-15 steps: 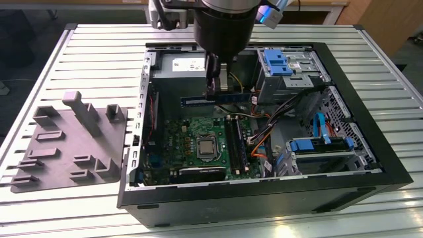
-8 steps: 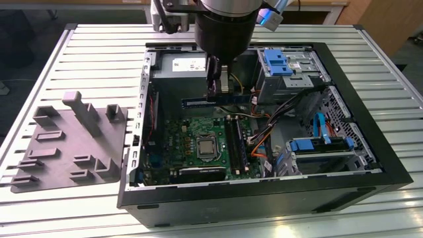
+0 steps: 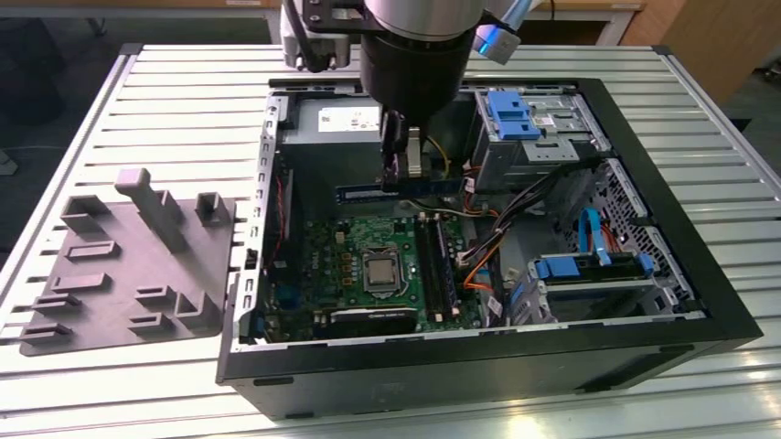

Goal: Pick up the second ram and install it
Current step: 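Pick up the second ram and move it above second insertion slot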

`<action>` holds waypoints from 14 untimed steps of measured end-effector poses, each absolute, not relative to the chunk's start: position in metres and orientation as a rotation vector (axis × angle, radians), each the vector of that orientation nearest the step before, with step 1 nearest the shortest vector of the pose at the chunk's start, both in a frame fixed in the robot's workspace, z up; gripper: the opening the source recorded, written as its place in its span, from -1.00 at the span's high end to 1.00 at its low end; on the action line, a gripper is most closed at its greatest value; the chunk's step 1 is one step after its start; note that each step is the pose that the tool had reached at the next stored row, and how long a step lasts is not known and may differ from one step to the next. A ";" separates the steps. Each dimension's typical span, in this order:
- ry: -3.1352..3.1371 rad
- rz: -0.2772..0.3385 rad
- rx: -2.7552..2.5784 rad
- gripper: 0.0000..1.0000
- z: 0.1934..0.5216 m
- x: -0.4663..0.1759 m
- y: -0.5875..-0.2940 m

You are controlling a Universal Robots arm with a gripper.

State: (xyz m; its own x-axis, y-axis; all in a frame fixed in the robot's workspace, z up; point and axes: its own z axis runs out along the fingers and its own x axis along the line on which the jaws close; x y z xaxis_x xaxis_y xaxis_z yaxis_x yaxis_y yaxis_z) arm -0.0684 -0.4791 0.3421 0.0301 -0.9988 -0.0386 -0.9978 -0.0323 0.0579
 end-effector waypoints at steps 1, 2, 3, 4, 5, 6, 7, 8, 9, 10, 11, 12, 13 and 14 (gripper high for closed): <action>-2.175 -0.106 2.244 0.76 0.341 -0.068 -0.479; -2.175 -0.107 2.244 0.76 0.341 -0.068 -0.479; -2.175 -0.107 2.244 0.76 0.340 -0.068 -0.479; -2.175 -0.107 2.244 0.76 0.339 -0.068 -0.479; -2.175 -0.106 2.244 0.76 0.338 -0.068 -0.479; -2.175 -0.106 2.244 0.76 0.338 -0.068 -0.479; -2.175 -0.106 2.244 0.76 0.337 -0.068 -0.479; -2.175 -0.106 2.244 0.76 0.337 -0.068 -0.479; -2.175 -0.106 2.244 0.76 0.336 -0.068 -0.479; -2.175 -0.106 2.244 0.76 0.336 -0.068 -0.479; -2.175 -0.106 2.244 0.76 0.335 -0.068 -0.479; -2.175 -0.106 2.244 0.76 0.335 -0.068 -0.479; -2.175 -0.106 2.244 0.76 0.334 -0.068 -0.479; -2.175 -0.106 2.244 0.76 0.334 -0.068 -0.479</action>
